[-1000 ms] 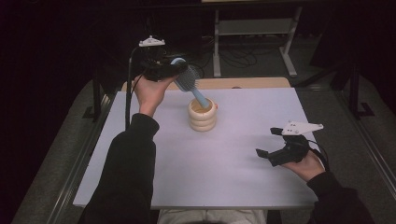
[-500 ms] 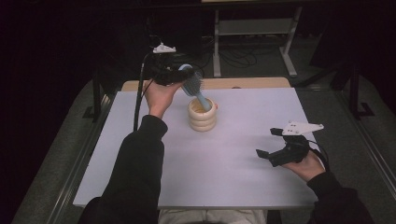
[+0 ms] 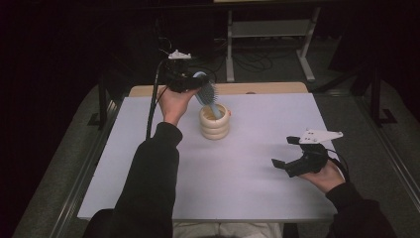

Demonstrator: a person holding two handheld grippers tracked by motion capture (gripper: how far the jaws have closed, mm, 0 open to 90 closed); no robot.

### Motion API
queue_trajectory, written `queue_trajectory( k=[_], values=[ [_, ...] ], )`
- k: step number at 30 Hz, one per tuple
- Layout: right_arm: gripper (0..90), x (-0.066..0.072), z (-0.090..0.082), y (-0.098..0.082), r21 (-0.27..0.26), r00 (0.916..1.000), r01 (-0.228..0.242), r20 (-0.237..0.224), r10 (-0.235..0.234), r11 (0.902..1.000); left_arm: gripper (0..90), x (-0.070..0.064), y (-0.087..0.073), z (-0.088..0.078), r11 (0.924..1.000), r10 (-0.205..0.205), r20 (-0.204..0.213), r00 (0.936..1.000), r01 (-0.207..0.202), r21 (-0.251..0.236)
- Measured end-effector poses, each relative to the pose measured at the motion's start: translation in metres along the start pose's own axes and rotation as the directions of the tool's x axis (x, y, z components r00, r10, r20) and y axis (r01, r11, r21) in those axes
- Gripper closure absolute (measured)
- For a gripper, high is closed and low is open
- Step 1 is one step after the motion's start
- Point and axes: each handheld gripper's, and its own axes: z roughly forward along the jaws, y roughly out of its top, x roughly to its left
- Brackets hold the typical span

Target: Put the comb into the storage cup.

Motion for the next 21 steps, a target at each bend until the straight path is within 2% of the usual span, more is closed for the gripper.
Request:
queue_trajectory(
  k=[12, 16, 18, 21],
  values=[
    [0.0, -0.001, 0.000, 0.000, -0.005, 0.9999, -0.010, -0.005, 0.010, 0.9999, 56.7, 0.013, -0.017, 0.011, 0.9982, -0.060, 0.013, 0.9981, 0.059, 0.012],
    [0.0, -0.002, -0.001, 0.000, -0.011, 0.9999, -0.014, 0.000, 0.014, 0.9999, 56.6, 0.017, -0.020, 0.011, 0.9962, -0.087, 0.022, 0.9960, 0.087, 0.000],
    [0.0, -0.002, -0.001, -0.001, -0.008, 0.9999, -0.014, 0.000, 0.014, 0.9999, 55.7, 0.020, -0.022, 0.011, 0.9934, -0.114, 0.031, 0.9930, 0.114, -0.010],
    [0.0, -0.002, 0.000, -0.001, -0.008, 0.9999, -0.012, 0.002, 0.012, 0.9999, 51.2, 0.027, -0.027, 0.010, 0.9833, -0.174, 0.090, 0.9806, 0.178, -0.037]
  ],
)
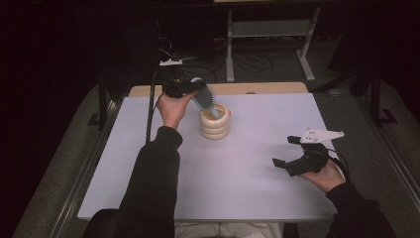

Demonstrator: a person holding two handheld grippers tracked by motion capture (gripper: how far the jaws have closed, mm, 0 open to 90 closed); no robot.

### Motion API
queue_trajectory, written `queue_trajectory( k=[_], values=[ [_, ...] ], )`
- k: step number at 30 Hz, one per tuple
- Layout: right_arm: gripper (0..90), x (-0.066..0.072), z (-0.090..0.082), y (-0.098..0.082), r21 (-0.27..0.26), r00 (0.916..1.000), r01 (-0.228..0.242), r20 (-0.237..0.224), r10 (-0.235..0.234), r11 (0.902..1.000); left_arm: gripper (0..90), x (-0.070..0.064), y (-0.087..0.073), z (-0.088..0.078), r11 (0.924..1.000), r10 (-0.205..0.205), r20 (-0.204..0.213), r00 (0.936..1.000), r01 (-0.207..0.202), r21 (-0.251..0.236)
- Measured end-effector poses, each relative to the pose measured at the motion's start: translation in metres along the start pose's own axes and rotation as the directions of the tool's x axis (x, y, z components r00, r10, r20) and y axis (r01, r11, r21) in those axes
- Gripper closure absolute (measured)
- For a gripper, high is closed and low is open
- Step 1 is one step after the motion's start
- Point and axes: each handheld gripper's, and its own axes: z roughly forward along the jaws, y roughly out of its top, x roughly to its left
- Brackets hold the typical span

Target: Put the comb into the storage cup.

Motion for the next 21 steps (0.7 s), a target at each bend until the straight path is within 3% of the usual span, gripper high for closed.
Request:
queue_trajectory(
  k=[3, 6, 7, 8, 10, 12, 13, 15, 17, 19, 21],
  values=[
    [0.0, 0.000, 0.000, 0.000, 0.003, 1.0000, 0.000, 0.002, 0.000, 1.0000, 50.2, 0.006, -0.004, -0.004, 0.9990, -0.024, 0.001, 0.9997, 0.024, -0.039],
    [0.0, -0.001, 0.001, -0.001, 0.006, 1.0000, -0.003, 0.004, 0.002, 1.0000, 44.7, 0.013, -0.008, -0.007, 0.9953, -0.069, 0.034, 0.9970, 0.072, -0.065],
    [0.0, -0.002, 0.001, -0.002, 0.010, 1.0000, -0.006, 0.007, 0.006, 0.9999, 41.0, 0.015, -0.009, -0.009, 0.9951, -0.067, 0.027, 0.9974, 0.069, -0.070],
    [0.0, -0.002, 0.001, -0.002, 0.010, 1.0000, -0.006, 0.007, 0.006, 0.9999, 41.0, 0.014, -0.010, -0.011, 0.9962, -0.049, -0.008, 0.9988, 0.048, -0.073],
    [0.0, -0.003, 0.002, -0.002, 0.013, 0.9999, -0.012, 0.009, 0.012, 0.9998, 32.9, 0.012, -0.013, -0.015, 0.9956, -0.011, -0.083, 0.9965, 0.004, -0.094],
    [0.0, -0.003, 0.002, -0.002, 0.015, 0.9999, -0.010, 0.010, 0.010, 0.9998, 23.6, 0.014, -0.014, -0.019, 0.9940, -0.018, -0.066, 0.9976, 0.011, -0.109],
    [0.0, -0.002, 0.002, -0.002, 0.010, 0.9999, -0.007, 0.010, 0.007, 0.9999, 12.8, 0.016, -0.014, -0.020, 0.9944, -0.031, -0.047, 0.9984, 0.027, -0.102],
    [0.0, -0.002, 0.002, -0.002, 0.009, 0.9999, -0.005, 0.010, 0.005, 0.9999, 9.7, 0.018, -0.014, -0.021, 0.9955, -0.037, -0.025, 0.9990, 0.035, -0.088],
    [0.0, -0.002, 0.003, -0.002, 0.011, 1.0000, -0.001, 0.010, 0.001, 0.9999, 0.0, 0.017, -0.015, -0.025, 0.9963, 0.006, -0.035, 0.9994, -0.009, -0.085],
    [0.0, -0.002, 0.003, -0.003, 0.018, 0.9999, -0.001, 0.012, 0.001, 0.9998, 0.0, 0.014, -0.016, -0.033, 0.9891, 0.071, -0.052, 0.9961, -0.077, -0.125],
    [0.0, -0.002, 0.003, -0.003, 0.019, 0.9999, -0.001, 0.012, 0.001, 0.9998, 0.0, 0.015, -0.016, -0.039, 0.9852, 0.081, -0.017, 0.9966, -0.082, -0.150]
  ],
)
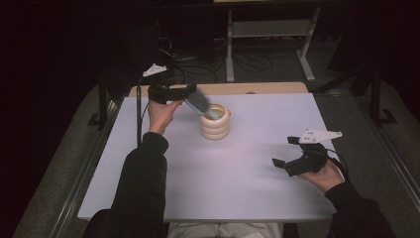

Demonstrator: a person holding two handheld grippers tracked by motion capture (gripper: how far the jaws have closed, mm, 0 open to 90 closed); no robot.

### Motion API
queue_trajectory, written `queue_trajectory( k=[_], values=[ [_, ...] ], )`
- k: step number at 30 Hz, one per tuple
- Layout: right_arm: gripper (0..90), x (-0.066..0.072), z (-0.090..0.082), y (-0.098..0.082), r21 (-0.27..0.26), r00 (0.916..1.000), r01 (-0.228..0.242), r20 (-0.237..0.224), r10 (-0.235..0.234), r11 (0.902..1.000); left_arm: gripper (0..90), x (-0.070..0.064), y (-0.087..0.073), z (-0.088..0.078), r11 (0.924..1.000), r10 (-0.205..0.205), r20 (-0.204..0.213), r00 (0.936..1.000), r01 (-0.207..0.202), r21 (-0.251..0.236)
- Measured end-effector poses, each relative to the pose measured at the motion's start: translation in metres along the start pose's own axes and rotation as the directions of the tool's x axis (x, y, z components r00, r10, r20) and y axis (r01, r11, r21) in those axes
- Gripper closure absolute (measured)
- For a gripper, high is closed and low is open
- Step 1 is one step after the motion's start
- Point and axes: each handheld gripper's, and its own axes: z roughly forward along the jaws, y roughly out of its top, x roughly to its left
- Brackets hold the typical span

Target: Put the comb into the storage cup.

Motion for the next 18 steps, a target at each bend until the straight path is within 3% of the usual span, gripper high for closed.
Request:
queue_trajectory(
  k=[4, 6, 9, 15, 18],
  values=[
    [0.0, 0.000, 0.000, 0.000, 0.001, 1.0000, 0.000, 0.002, 0.000, 1.0000, 0.0, 0.001, 0.001, -0.010, 0.9991, 0.043, 0.002, 0.9991, -0.043, -0.004],
    [0.0, 0.000, 0.001, -0.001, 0.005, 1.0000, 0.000, 0.000, 0.000, 1.0000, 0.0, 0.002, 0.001, -0.017, 0.9982, 0.054, -0.025, 0.9982, -0.054, -0.027],
    [0.0, -0.001, 0.001, -0.001, 0.008, 1.0000, 0.001, 0.001, -0.001, 1.0000, 0.0, 0.006, 0.001, -0.025, 0.9982, 0.037, -0.019, 0.9991, -0.038, -0.047],
    [0.0, 0.000, 0.001, -0.001, 0.009, 1.0000, 0.001, 0.002, -0.001, 1.0000, 0.0, 0.012, -0.001, -0.042, 0.9970, 0.053, -0.037, 0.9979, -0.055, -0.054],
    [0.0, 0.000, 0.001, -0.001, 0.010, 1.0000, 0.003, 0.002, -0.003, 0.9999, 0.0, 0.017, -0.003, -0.049, 0.9988, 0.024, -0.003, 0.9997, -0.024, -0.042]
  ],
)
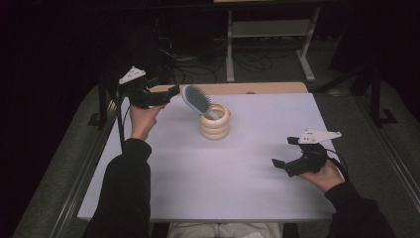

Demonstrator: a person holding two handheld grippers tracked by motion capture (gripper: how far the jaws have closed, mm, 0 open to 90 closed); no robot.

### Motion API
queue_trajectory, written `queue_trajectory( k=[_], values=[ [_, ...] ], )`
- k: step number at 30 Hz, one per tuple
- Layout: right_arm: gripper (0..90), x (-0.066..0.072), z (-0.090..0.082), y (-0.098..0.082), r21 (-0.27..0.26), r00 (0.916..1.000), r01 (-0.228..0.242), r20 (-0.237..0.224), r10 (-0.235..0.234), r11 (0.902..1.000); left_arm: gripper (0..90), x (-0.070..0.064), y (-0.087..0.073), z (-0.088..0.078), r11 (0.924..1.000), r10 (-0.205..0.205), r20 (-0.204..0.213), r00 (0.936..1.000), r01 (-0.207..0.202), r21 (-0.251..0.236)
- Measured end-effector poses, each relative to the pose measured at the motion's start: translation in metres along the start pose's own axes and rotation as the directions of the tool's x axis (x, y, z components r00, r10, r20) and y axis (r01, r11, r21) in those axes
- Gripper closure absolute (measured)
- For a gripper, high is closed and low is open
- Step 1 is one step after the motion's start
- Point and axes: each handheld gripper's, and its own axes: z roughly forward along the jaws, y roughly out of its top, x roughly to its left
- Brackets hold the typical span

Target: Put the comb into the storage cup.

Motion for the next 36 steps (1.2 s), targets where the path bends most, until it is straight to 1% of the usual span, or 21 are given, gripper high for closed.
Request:
queue_trajectory(
  k=[1, 3, 4, 8, 10, 15, 21, 26, 31, 36],
  values=[
    [0.0, 0.000, 0.000, 0.000, -0.001, 1.0000, 0.001, 0.000, -0.001, 1.0000, 0.0, 0.000, -0.001, -0.002, 1.0000, 0.005, 0.004, 1.0000, -0.005, 0.007],
    [0.0, 0.000, 0.000, 0.000, -0.002, 1.0000, 0.002, 0.000, -0.002, 1.0000, 0.0, 0.000, -0.003, -0.007, 0.9995, 0.026, -0.001, 0.9997, -0.026, 0.015],
    [0.0, 0.000, -0.001, 0.000, -0.002, 1.0000, 0.002, 0.001, -0.002, 1.0000, 0.0, 0.000, -0.004, -0.009, 0.9996, 0.027, 0.002, 0.9996, -0.027, 0.011],
    [0.0, 0.000, 0.000, 0.000, 0.004, 1.0000, 0.005, 0.007, -0.005, 1.0000, 0.0, 0.001, -0.006, -0.021, 0.9994, 0.016, 0.014, 0.9998, -0.015, -0.031],
    [0.0, 0.001, 0.001, 0.000, 0.006, 0.9998, 0.013, 0.013, -0.013, 0.9999, 0.0, 0.002, -0.007, -0.027, 0.9988, 0.013, 0.008, 0.9999, -0.012, -0.048],
    [0.0, 0.003, 0.005, 0.000, 0.024, 0.9997, 0.024, 0.011, -0.024, 0.9994, 0.0, 0.005, -0.009, -0.041, 0.9978, 0.019, -0.012, 0.9998, -0.019, -0.063],
    [0.0, 0.003, 0.006, 0.000, 0.030, 0.9995, 0.028, 0.012, -0.028, 0.9992, 0.0, 0.007, -0.009, -0.054, 0.9981, 0.036, -0.026, 0.9990, -0.037, -0.048],
    [0.0, 0.003, 0.007, -0.001, 0.037, 0.9995, 0.030, 0.011, -0.030, 0.9989, 0.0, 0.009, -0.010, -0.065, 0.9982, 0.041, -0.040, 0.9984, -0.043, -0.043],
    [0.0, 0.003, 0.007, -0.001, 0.038, 0.9994, 0.032, 0.014, -0.032, 0.9988, 0.0, 0.013, -0.016, -0.072, 0.9988, 0.028, -0.054, 0.9981, -0.030, -0.038],
    [0.0, 0.002, 0.007, -0.002, 0.048, 0.9994, 0.027, 0.021, -0.028, 0.9985, 0.0, 0.018, -0.027, -0.079, 0.9992, 0.015, -0.066, 0.9977, -0.017, -0.035]
  ],
)
